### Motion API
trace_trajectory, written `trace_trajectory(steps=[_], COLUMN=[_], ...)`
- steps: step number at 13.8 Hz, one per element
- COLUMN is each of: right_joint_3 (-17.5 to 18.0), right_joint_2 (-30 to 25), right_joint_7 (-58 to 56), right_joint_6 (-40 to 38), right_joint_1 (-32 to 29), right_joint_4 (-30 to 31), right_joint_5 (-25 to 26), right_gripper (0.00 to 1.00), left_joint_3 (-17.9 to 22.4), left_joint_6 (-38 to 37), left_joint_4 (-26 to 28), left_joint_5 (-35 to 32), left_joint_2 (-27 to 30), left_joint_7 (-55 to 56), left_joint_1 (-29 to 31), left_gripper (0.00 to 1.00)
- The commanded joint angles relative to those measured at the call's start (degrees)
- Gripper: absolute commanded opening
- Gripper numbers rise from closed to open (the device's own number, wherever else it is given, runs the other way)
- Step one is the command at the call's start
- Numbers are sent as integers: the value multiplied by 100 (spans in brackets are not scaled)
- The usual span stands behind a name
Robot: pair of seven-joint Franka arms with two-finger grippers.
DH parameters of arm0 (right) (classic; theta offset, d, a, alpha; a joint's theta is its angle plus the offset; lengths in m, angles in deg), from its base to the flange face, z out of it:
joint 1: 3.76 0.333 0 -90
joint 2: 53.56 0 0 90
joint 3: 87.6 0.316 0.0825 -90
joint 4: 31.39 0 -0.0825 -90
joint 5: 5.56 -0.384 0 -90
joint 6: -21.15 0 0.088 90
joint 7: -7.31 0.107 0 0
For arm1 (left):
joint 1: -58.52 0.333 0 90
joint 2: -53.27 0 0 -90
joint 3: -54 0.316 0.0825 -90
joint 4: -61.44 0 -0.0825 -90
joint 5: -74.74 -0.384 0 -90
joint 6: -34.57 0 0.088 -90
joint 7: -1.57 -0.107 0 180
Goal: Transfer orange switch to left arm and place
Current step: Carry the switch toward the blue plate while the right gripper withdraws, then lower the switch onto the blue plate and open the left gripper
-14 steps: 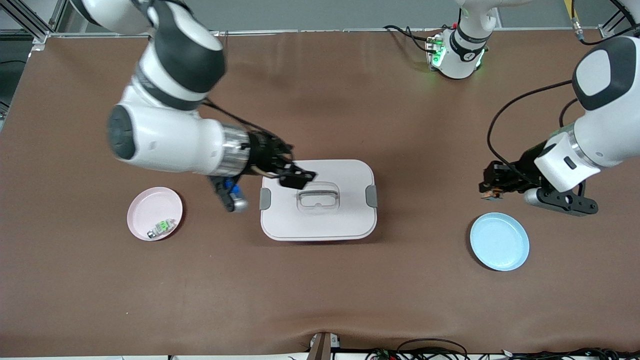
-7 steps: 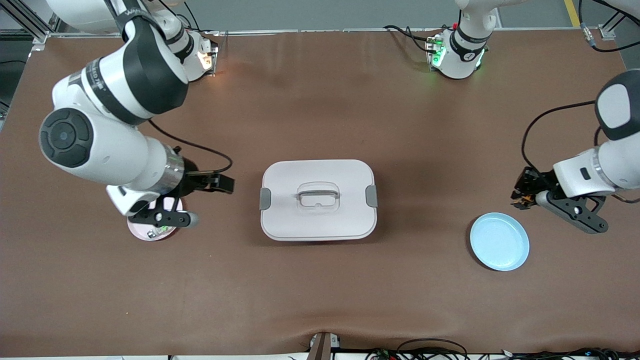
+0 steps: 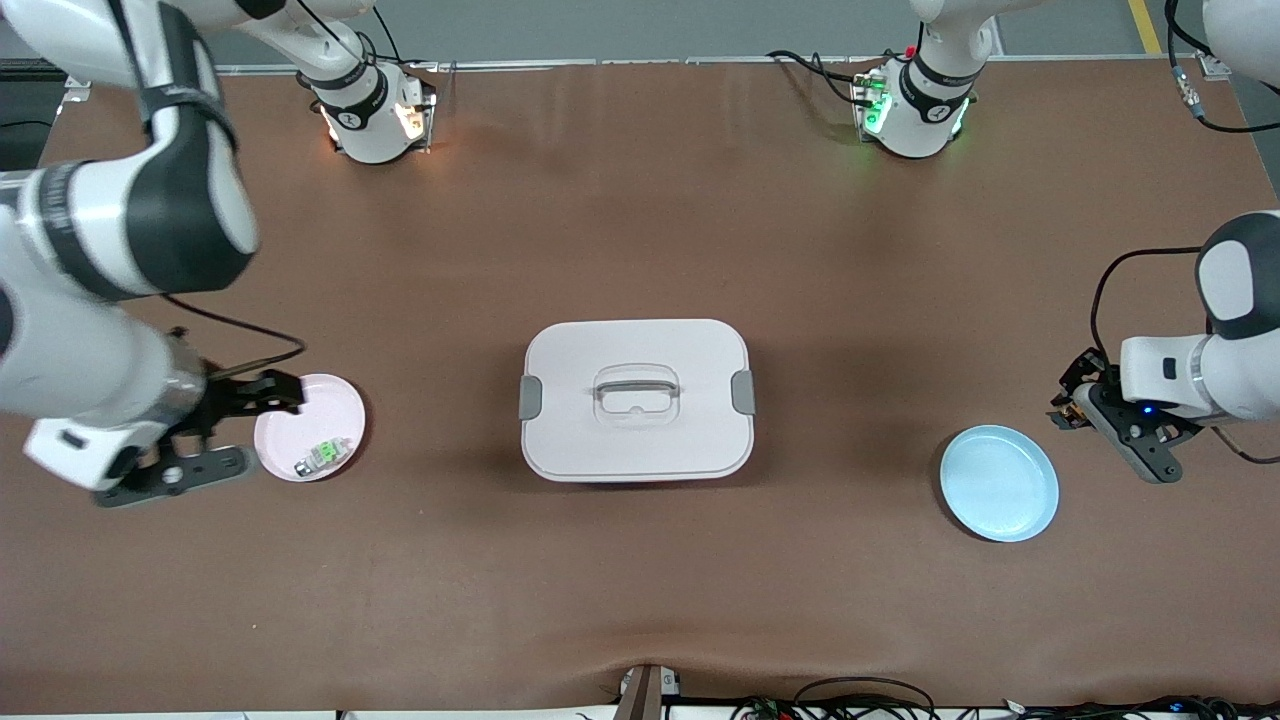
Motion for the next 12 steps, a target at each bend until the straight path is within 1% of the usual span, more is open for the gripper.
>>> trace_trajectory(steps=[1,4,6,9,10,12], right_joint_3=[168,106,98,98,106,106], right_joint_2=[-183,-200,-288,-297,-297,-297], right_joint_7=[-79,166,404,1193,1361,1442], right_joint_6=[-54,-63,-54,-2,16,-19], right_joint_1=[-346,-364,-364,-329,-311,-311], right_joint_4=[94,94,94,94,94,94], right_joint_5=[11,20,55,64,64,73], right_gripper=[100,100,100,100,100,100], left_joint_3=[-35,-26,-35,-26,-26,-26], left_joint_6=[180,444,576,699,856,1356], left_joint_4=[-52,-25,-34,-17,27,290], left_joint_5=[-161,-161,-195,-204,-239,-275], left_joint_2=[-247,-537,-713,-951,-1039,-1083], left_joint_7=[-650,-1580,-2047,-2505,-2715,-2936], left_joint_1=[117,152,284,302,302,302], left_gripper=[0,0,0,0,0,0])
